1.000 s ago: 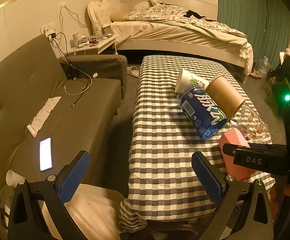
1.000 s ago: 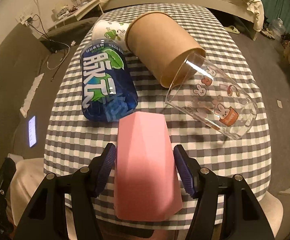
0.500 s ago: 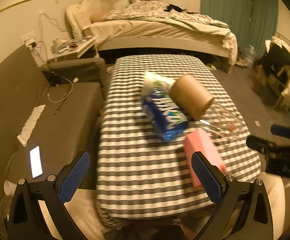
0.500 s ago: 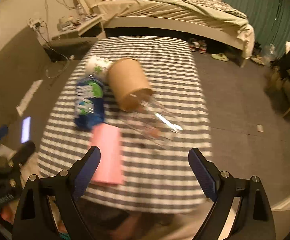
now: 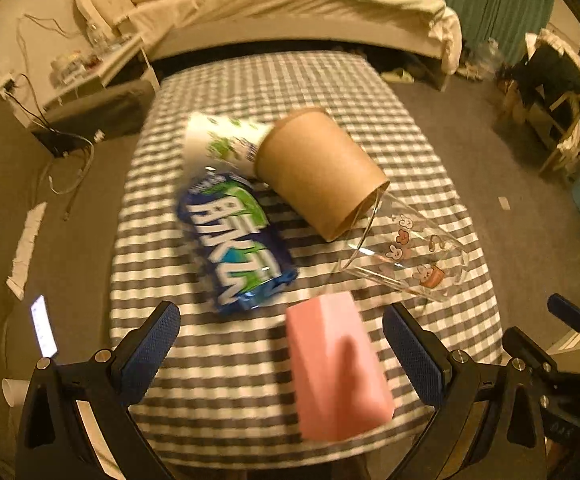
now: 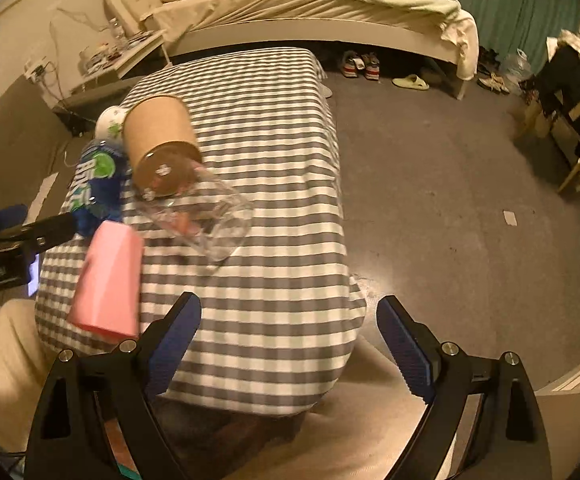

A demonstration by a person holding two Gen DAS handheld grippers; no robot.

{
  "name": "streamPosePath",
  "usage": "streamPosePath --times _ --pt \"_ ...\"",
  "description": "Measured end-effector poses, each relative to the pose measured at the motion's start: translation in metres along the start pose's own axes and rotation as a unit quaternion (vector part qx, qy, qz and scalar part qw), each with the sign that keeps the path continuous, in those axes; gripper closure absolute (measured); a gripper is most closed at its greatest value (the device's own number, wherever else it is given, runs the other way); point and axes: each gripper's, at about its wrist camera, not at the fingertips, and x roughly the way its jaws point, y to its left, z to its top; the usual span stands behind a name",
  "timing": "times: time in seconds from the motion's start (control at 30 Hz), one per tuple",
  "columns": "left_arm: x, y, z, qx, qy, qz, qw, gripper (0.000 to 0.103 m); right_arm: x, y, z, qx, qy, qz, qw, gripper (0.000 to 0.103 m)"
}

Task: Flip cup upside down
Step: 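Grasp the pink cup with the left tool while the right tool releases it, then lower the pink cup upside down onto the cloth and open the left tool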

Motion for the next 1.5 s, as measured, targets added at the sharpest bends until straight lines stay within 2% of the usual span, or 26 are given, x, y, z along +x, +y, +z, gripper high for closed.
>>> streamPosePath --times 0.17,0.3,0.4,0.5,0.57,0.67,0.7,0.77,0.8,0.87,0.93,1.13,1.23,1.37,1.5 --pt "0.034 -0.013 0.008 0.007 0.04 0.007 0.9991 0.0 0.019 -0.014 0.001 0.014 0.01 0.011 1.0 0.013" --pt "0.045 -0.018 0.009 0.02 0.05 0.018 0.9984 0.001 0.031 -0.02 0.0 0.023 0.019 0.015 0.999 0.013" --pt "0.044 -0.018 0.005 0.022 0.052 0.028 0.998 0.003 0.035 -0.02 0.0 0.024 0.02 0.012 0.999 0.013" --pt "0.033 -0.02 0.001 0.024 0.038 0.04 0.9982 0.003 0.033 -0.019 0.001 0.022 0.015 0.008 1.0 0.013" --pt "0.027 -0.022 -0.003 0.024 0.037 0.036 0.9984 0.003 0.033 -0.019 0.002 0.021 0.013 0.006 1.0 0.013" --pt "0.03 -0.023 -0.006 0.022 0.058 0.01 0.998 0.004 0.035 -0.017 0.001 0.021 0.015 0.005 1.0 0.013" --pt "0.033 -0.024 -0.007 0.019 0.065 0.008 0.9977 0.006 0.035 -0.017 0.001 0.021 0.016 0.005 1.0 0.013" --pt "0.044 -0.022 -0.004 0.011 0.085 0.005 0.9963 0.026 0.037 -0.015 -0.001 0.019 0.018 0.005 1.0 0.013" --pt "0.05 -0.02 -0.003 0.005 0.097 0.002 0.9953 0.028 0.037 -0.013 -0.002 0.017 0.018 0.006 1.0 0.013" --pt "0.063 -0.014 0.0 -0.02 0.124 -0.028 0.9917 0.042 0.036 -0.011 -0.003 0.015 0.018 0.007 1.0 0.013" --pt "0.067 -0.01 0.004 -0.03 0.133 -0.035 0.99 0.045 0.036 -0.01 -0.004 0.014 0.017 0.006 1.0 0.013" --pt "0.043 -0.012 0.012 -0.007 0.105 -0.041 0.9936 0.047 0.033 -0.012 -0.006 0.016 0.016 -0.006 1.0 0.013" --pt "0.018 -0.012 0.014 0.003 0.055 -0.038 0.9978 0.047 0.03 -0.012 -0.006 0.017 0.013 -0.009 1.0 0.013" --pt "-0.003 -0.011 0.012 0.01 0.008 -0.043 0.999 0.047 0.026 -0.006 -0.006 0.009 0.008 -0.01 1.0 0.013" --pt "-0.013 -0.006 -0.003 0.011 -0.011 -0.05 0.9986 0.047 0.022 0.002 -0.007 0.0 0.005 -0.011 1.0 0.013"
